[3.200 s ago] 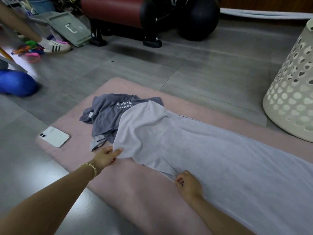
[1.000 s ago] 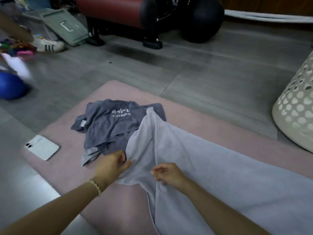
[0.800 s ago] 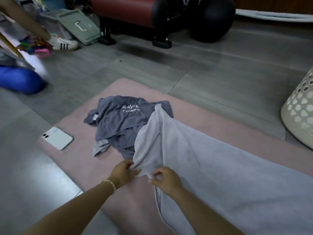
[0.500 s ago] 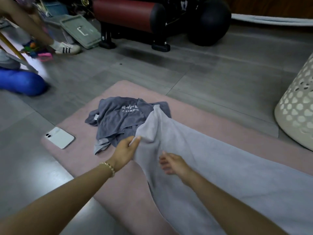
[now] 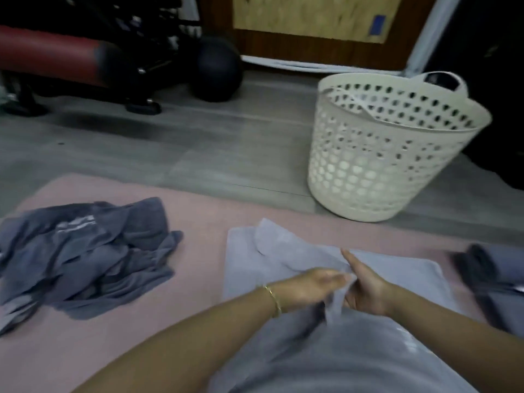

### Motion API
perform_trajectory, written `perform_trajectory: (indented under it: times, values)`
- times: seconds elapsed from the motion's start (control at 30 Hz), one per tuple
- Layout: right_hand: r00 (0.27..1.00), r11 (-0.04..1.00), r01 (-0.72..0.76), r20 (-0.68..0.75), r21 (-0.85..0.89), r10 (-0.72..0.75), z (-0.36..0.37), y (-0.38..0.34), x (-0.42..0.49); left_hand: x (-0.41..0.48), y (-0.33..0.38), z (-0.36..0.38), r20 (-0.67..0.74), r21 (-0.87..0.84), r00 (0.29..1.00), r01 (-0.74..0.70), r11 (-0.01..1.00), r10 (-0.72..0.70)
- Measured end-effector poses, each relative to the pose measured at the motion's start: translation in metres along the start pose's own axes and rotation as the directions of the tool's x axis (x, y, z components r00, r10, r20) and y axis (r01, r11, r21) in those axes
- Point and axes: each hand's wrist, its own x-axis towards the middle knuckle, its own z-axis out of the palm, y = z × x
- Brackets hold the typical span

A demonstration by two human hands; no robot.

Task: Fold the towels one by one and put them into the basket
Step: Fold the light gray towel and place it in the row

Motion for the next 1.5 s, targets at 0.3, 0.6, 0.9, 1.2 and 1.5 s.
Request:
perform_trajectory:
  times: [0.3,0.6,0.9,1.2,1.5]
  values:
    - [0.964,0.996,-0.079,-0.255,-0.028,0.069,-0.108,0.107,-0.02,0.067,-0.066,0.059,-0.041,0.125,0.996,0.085,0.989,-0.08]
    - [0.872,0.926,0.137,-0.401,-0.35,-0.281,-0.117,0.107,0.034,0.118,-0.092,-0.027,-0.437,0.449,0.894,0.313,0.837,-0.099]
    - [0.889,0.913,0.165,-0.343,-0.374,-0.302,-0.13,0.117,0.041,0.166,-0.104,-0.052,-0.509,0.521,0.854,0.402,0.753,-0.105]
    - [0.763,0.903,0.296,-0.491,-0.312,-0.42,-0.172,0.122,-0.001,0.251,-0.03,-0.006,-0.338,0.354,0.938,0.054,0.934,0.074]
    - [0.711,0.941,0.284,-0.618,-0.186,-0.337,-0.269,0.147,-0.054,0.35,-0.009,0.115,-0.153,0.466,0.983,-0.022,0.885,0.105]
